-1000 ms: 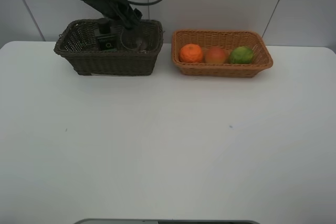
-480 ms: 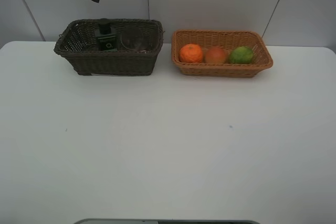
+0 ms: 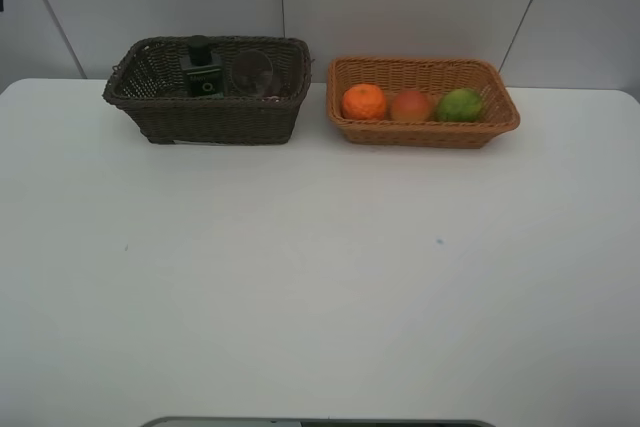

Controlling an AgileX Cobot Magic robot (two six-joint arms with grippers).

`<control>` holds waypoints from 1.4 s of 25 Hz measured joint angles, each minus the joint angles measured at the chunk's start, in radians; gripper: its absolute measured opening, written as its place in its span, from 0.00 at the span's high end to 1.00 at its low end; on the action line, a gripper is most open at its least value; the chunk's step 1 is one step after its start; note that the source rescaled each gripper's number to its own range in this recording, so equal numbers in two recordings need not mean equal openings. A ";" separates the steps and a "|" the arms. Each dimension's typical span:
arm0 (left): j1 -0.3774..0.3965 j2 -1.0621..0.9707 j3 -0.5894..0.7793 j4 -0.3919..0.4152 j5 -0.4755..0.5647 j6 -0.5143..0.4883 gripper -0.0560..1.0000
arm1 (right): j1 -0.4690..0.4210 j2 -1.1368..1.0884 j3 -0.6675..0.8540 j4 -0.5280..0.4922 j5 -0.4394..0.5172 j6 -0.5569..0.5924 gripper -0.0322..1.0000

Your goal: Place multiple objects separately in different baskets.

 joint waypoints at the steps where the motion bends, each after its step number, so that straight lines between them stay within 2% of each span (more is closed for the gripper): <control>1: 0.001 -0.049 0.017 -0.001 0.014 0.000 0.07 | 0.000 0.000 0.000 0.000 0.000 0.000 0.00; 7: 0.001 -0.300 0.062 -0.026 0.168 -0.001 0.07 | 0.000 0.000 0.000 0.000 0.000 0.000 0.00; 13: 0.001 -0.438 0.071 -0.023 0.393 -0.001 0.07 | 0.000 0.000 0.000 0.000 0.000 0.000 0.00; 16: 0.001 -0.490 0.088 -0.012 0.456 -0.001 0.07 | 0.000 0.000 0.000 0.000 0.000 0.000 0.00; 20: 0.001 -0.576 0.122 -0.021 0.495 -0.001 0.07 | 0.000 0.000 0.000 0.000 0.000 0.000 0.00; 23: 0.001 -0.648 0.156 -0.058 0.556 -0.001 0.07 | 0.000 0.000 0.000 0.000 0.000 0.000 0.00; 27: 0.001 -0.760 0.225 -0.099 0.558 0.002 0.07 | 0.000 0.000 0.000 0.000 0.000 0.000 0.00; 35: 0.001 -0.962 0.390 -0.102 0.519 0.036 0.07 | 0.000 0.000 0.000 0.000 0.000 0.000 0.00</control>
